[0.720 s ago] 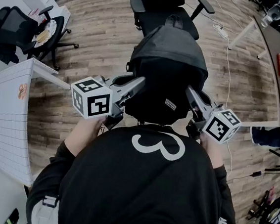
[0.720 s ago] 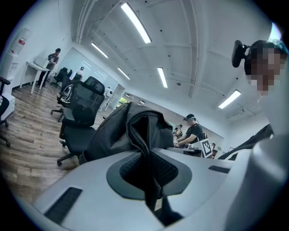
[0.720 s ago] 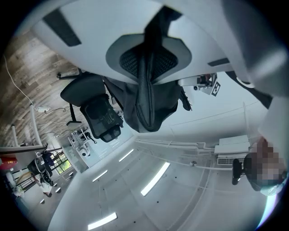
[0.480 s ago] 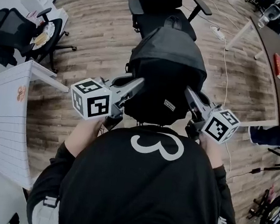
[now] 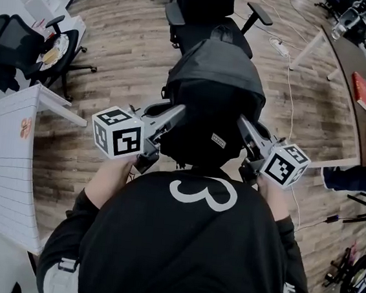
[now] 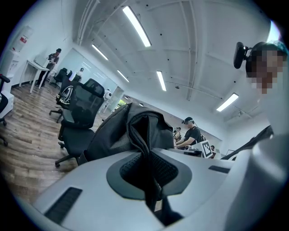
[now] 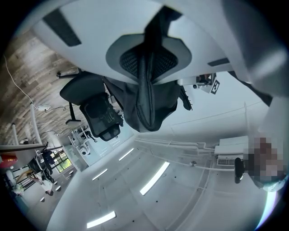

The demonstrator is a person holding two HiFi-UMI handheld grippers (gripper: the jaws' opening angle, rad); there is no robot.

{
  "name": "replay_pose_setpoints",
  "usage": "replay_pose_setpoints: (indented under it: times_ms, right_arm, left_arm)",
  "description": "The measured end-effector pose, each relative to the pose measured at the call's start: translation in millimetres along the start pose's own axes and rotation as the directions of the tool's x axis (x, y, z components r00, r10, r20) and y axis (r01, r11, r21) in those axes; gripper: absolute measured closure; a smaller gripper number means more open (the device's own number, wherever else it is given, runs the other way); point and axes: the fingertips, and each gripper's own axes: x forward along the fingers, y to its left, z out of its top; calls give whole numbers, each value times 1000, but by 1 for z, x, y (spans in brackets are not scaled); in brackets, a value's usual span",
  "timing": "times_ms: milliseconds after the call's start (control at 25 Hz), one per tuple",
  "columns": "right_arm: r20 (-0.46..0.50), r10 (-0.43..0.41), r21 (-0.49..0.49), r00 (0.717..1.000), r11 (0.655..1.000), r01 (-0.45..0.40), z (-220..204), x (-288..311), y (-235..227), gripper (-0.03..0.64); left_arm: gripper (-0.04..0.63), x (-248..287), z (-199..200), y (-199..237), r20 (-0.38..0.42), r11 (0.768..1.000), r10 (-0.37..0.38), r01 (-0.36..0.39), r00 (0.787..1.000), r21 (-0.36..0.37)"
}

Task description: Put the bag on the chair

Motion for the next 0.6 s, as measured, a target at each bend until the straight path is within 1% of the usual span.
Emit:
replay_pose_setpoints:
  times_ms: [320,600]
  right_arm:
    - [-15,31,27,999,999,-30,6,12,-12,574]
    - [-18,21,60,1000,998,-20,17,35,-47,574]
  left_arm:
    - [561,11,8,14,6,1000,11,-11,1000,-9]
    - [561,41,20,40,-20,999,28,-28,999,-28]
